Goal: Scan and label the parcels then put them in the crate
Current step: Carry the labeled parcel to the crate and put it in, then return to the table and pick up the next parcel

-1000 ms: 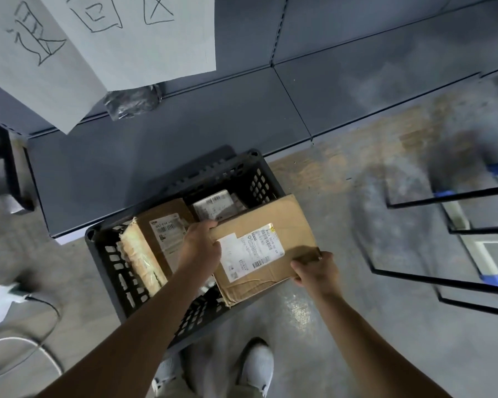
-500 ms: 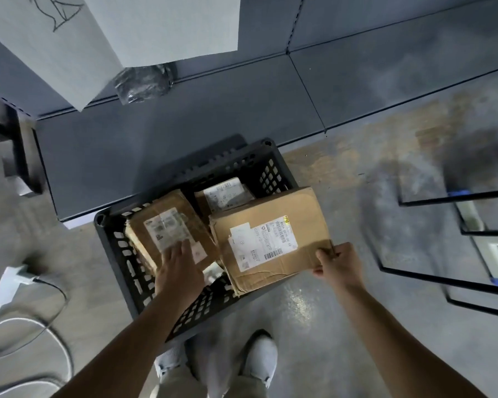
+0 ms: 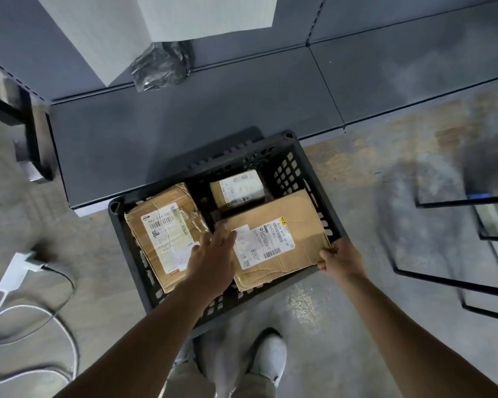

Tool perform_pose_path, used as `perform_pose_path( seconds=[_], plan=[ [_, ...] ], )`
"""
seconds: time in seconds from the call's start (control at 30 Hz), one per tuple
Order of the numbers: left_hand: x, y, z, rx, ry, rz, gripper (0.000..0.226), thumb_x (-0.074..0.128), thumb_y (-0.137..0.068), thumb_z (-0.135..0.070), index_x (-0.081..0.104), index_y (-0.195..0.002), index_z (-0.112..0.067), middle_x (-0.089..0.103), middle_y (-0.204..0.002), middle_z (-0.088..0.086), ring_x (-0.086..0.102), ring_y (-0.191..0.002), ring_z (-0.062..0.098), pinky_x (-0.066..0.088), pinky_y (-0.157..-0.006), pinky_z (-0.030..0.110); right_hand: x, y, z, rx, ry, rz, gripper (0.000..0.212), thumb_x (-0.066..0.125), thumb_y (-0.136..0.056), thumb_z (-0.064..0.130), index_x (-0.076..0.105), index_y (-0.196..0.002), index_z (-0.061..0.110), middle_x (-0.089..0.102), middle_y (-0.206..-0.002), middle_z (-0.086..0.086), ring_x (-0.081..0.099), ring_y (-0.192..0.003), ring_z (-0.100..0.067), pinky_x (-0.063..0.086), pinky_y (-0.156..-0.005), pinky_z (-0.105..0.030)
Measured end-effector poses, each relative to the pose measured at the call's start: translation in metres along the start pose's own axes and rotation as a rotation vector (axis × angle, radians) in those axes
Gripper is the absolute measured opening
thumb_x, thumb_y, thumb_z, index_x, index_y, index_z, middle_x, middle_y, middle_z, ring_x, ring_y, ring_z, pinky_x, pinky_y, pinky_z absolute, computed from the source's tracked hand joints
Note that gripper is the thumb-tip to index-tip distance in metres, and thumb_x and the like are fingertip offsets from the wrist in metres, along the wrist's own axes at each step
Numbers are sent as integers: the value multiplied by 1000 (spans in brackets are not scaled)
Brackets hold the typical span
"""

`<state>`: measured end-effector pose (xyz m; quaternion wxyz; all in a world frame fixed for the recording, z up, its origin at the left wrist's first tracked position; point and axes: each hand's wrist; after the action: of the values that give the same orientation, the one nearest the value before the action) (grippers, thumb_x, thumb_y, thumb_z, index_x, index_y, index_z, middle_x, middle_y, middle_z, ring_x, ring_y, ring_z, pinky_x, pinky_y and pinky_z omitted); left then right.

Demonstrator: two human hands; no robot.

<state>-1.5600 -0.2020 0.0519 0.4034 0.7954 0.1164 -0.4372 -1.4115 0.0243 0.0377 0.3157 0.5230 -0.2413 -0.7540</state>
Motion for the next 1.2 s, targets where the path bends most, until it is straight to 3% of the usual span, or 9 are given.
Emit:
perform_pose_path(
  seconds=[0.17,0.3,0.37,0.43,0.63,0.9,1.0,1.1,1.2],
  plan=[
    [0,-18,-2,89,-424,84,78,46,-95,-51,11,-153,-13,2,-160,18,16,-143,38,23,-111,56,12,-3,6,-169,393,-30,33,53,-98,18,43,-129,15,63,-110,-10,61,-94,-27,52,-77,-40],
    [17,-21,0,91,-455,81,94,44,-91,-63,0,-153,-7,-9,-160,22,0,-148,38,10,-116,61,23,0,10,-237,762,-81,83,58,-89,56,21,-151,15,45,-144,-10,42,-130,-30,40,-105,-45],
    [27,-16,4,99,-470,68,94,40,-93,-62,-6,-153,-6,-13,-159,23,-5,-148,38,5,-116,62,28,2,8,-248,893,-66,109,56,-81,72,3,-155,13,32,-153,-8,34,-137,-29,32,-111,-46],
    [32,-12,9,107,-495,61,95,41,-94,-60,-10,-153,-7,-18,-159,22,-11,-148,39,-1,-116,62,34,1,5,-249,966,-60,119,51,-78,79,-7,-155,10,26,-157,-9,31,-140,-29,28,-113,-48],
    [1,-5,5,100,-455,64,98,49,-91,-61,-10,-154,-13,-16,-160,18,-12,-148,39,3,-119,58,23,21,21,-290,884,-81,116,45,-79,81,-9,-155,11,13,-162,-9,25,-144,-30,29,-113,-50],
    [-138,80,-26,54,-325,-55,102,54,-86,-63,-4,-155,-15,-6,-162,14,-2,-149,36,11,-119,56,-56,147,97,-487,817,-118,100,44,-88,71,-8,-156,19,6,-164,-4,10,-150,-26,20,-119,-51],
    [-196,138,-40,58,-264,-92,100,40,-86,-73,-1,-155,-14,-2,-163,16,1,-149,37,13,-118,57,-97,221,131,-503,775,-109,97,45,-89,68,-7,-156,22,2,-165,-3,6,-151,-25,15,-120,-53],
    [-251,198,-51,71,-178,-210,103,17,-81,-84,16,-155,-13,11,-161,18,12,-147,42,20,-113,60,-132,295,162,-548,725,-144,95,45,-90,67,-8,-156,23,1,-165,-3,3,-152,-25,13,-120,-55],
    [-293,247,-60,16,-201,-195,96,45,-87,-69,2,-156,-18,-2,-163,13,0,-149,38,14,-117,56,-154,354,187,-615,674,-181,94,47,-89,66,-4,-156,25,6,-164,-4,7,-151,-25,17,-119,-57]
  ],
)
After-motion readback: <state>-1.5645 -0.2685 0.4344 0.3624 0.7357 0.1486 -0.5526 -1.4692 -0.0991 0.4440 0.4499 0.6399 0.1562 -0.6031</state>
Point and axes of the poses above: each hand's wrist, its own y-axis away from the middle knuckle, its own x-axis out of the palm, z = x × y
